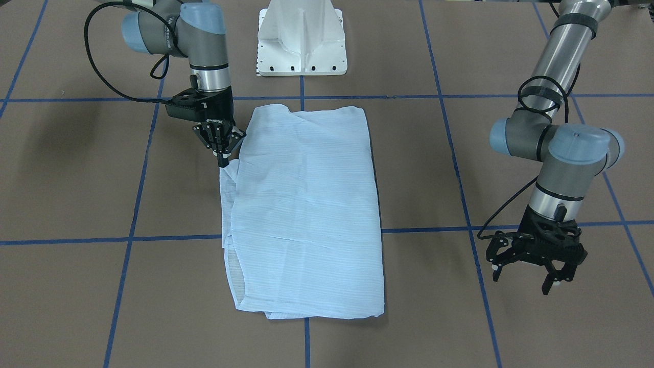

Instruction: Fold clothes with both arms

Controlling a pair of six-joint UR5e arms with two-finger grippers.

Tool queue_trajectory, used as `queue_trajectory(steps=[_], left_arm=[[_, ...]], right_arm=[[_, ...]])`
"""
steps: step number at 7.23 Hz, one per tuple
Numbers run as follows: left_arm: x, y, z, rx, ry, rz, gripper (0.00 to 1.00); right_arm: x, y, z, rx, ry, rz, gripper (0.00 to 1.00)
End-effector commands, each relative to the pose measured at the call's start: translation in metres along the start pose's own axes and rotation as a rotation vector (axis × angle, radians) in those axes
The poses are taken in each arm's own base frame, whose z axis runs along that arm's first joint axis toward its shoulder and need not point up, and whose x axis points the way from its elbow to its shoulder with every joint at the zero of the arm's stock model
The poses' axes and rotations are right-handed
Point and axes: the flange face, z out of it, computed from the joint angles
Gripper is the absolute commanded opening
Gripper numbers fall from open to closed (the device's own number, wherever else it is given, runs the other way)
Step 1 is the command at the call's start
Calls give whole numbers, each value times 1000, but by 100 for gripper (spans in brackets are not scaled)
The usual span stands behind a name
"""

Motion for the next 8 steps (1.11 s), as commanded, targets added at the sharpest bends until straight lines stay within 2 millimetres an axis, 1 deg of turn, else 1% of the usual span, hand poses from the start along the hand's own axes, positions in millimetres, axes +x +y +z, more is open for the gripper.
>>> queue_trajectory(steps=[1,2,3,4,5,6,7,8], left_arm=[[4,-5,-6,12,10,2,100],[12,-7,-13,2,58,3,100],[23,-7,-26,-24,132,-22,100],[36,-14,-41,-30,188,-82,100],[48,-11,-61,-35,241,-141,100],[71,7,-90,-52,310,-153,100],[101,26,-127,-92,343,-177,100],[151,41,-162,-161,371,-199,100]], right_arm=[[13,-1,6,4,17,-19,18],[11,-4,4,28,9,-53,99],[5,-9,-7,22,-14,-91,100],[-1,-25,-24,2,-43,-118,100],[-2,-42,-36,-46,-60,-111,100],[4,-53,-45,-77,-67,-110,100],[17,-58,-58,-79,-75,-115,100],[20,-59,-63,-78,-80,-113,100]])
